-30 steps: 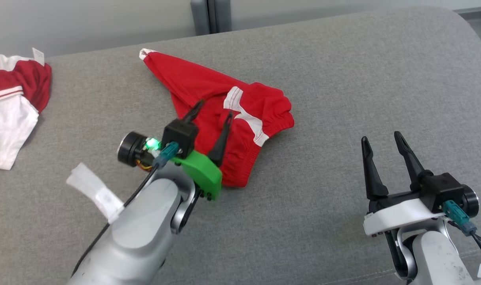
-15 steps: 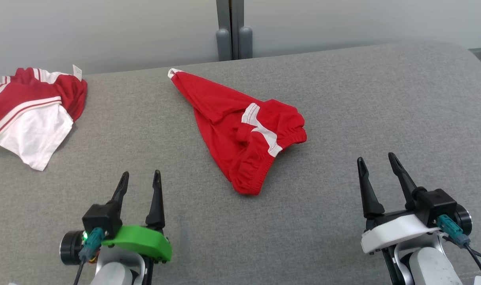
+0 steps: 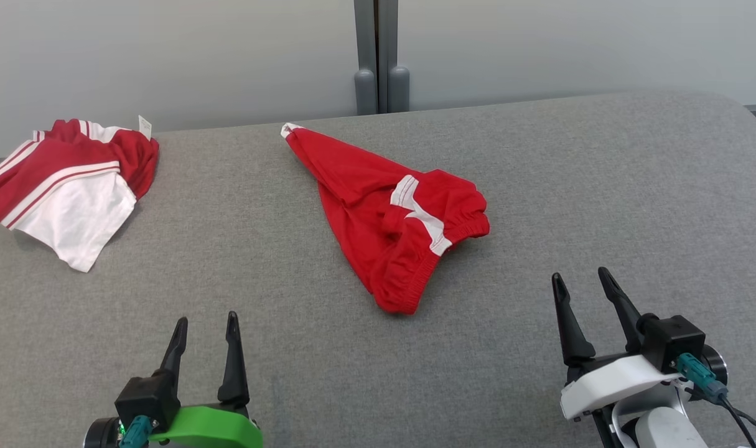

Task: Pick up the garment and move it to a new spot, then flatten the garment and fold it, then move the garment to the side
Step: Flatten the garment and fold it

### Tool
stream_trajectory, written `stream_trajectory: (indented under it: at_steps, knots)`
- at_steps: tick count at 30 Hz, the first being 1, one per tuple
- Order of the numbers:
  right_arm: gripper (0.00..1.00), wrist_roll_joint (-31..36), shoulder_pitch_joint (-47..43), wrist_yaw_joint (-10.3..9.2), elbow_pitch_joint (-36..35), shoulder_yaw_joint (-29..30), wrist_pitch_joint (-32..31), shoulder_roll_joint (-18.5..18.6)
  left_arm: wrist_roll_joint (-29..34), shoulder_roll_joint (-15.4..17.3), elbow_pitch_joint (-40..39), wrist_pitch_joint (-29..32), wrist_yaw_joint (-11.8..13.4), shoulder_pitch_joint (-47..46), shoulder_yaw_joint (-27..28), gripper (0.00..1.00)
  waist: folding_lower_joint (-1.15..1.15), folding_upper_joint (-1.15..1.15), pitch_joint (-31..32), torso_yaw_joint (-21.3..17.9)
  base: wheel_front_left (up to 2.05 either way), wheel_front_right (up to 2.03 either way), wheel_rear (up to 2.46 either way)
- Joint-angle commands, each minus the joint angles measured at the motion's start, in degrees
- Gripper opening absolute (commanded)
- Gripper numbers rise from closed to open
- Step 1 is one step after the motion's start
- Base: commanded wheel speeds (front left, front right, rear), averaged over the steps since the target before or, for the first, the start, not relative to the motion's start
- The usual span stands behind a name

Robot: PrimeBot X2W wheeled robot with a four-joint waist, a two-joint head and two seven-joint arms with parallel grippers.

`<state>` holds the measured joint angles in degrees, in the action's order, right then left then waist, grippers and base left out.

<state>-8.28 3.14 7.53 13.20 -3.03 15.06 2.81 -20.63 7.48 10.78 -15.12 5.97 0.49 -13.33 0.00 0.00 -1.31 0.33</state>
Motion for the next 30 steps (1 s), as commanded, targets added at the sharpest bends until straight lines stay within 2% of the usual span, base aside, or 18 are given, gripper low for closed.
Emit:
stream_trajectory:
  at_steps: [1,19,25,30]
  knots:
    - [1.00,-0.3,0.1,-0.08,0.2,-0.1,0.2,0.1,0.7,-0.3,0.1,0.0,-0.4,0.9,0.5,1.00,0.00,0.00,0.0,0.1,0.00,0.00,0.00]
    - [1.00,-0.2,1.0,-0.07,1.6,-1.3,0.2,0.1,3.9,-2.6,1.6,-0.1,-2.7,0.5,3.5,1.00,0.00,0.00,-0.8,1.3,0.00,0.00,0.00]
    - [1.00,-6.5,4.3,-0.07,4.5,-4.8,0.2,0.1,5.0,-3.1,1.8,-0.1,-3.3,-0.9,3.5,1.00,0.00,0.00,-2.6,3.7,0.00,0.00,0.00]
    - [1.00,-10.1,9.4,-0.07,11.5,-8.6,0.2,0.2,5.5,-3.7,1.9,-0.1,-3.5,-2.0,3.2,1.00,0.00,0.00,-4.2,7.2,0.00,0.00,0.00]
